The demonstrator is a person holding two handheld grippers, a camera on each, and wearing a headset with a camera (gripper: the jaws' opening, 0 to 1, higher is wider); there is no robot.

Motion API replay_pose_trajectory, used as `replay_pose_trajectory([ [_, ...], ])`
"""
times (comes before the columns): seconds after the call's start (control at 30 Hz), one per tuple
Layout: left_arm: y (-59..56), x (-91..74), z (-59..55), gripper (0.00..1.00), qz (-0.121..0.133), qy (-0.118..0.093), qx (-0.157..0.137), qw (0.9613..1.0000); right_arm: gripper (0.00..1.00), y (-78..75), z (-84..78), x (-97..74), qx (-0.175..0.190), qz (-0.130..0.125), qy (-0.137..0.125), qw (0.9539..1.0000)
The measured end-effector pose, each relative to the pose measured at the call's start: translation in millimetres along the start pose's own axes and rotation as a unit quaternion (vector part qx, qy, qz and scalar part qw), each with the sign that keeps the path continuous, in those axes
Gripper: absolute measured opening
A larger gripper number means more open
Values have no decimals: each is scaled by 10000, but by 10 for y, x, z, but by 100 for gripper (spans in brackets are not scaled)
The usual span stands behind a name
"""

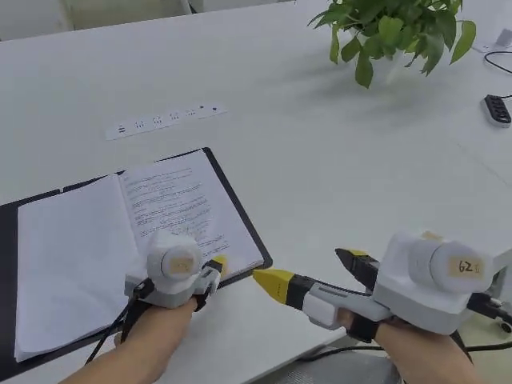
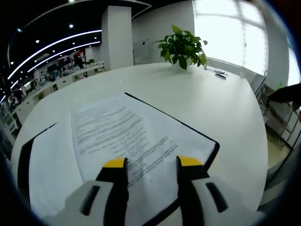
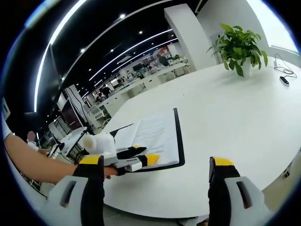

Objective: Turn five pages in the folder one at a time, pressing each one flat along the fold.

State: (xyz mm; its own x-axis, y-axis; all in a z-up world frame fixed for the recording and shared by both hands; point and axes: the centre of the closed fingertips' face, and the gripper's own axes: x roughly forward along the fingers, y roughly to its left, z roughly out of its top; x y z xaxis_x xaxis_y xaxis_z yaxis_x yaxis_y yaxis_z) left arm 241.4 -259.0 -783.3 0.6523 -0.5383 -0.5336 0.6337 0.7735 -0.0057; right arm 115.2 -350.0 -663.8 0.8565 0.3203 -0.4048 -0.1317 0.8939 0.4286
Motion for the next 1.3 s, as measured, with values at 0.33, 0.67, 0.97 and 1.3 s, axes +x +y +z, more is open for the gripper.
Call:
replay_pose_trajectory([
  [0.33,-6,-5,15,33,88,-115,8,9999,91,-24,11,57,26,62,35,10000],
  [0.67,43,-5,24,21,236,-171,-81,9995,90,2,-18,134,-23,205,181,9996],
  [0.97,173,7,33,0,578,-172,-352,9976,87,-2,-19,294,-160,396,400,9983],
  [1.3,176,33,40,0,466,-220,-399,9979,68,83,-19,874,-217,946,630,9933],
])
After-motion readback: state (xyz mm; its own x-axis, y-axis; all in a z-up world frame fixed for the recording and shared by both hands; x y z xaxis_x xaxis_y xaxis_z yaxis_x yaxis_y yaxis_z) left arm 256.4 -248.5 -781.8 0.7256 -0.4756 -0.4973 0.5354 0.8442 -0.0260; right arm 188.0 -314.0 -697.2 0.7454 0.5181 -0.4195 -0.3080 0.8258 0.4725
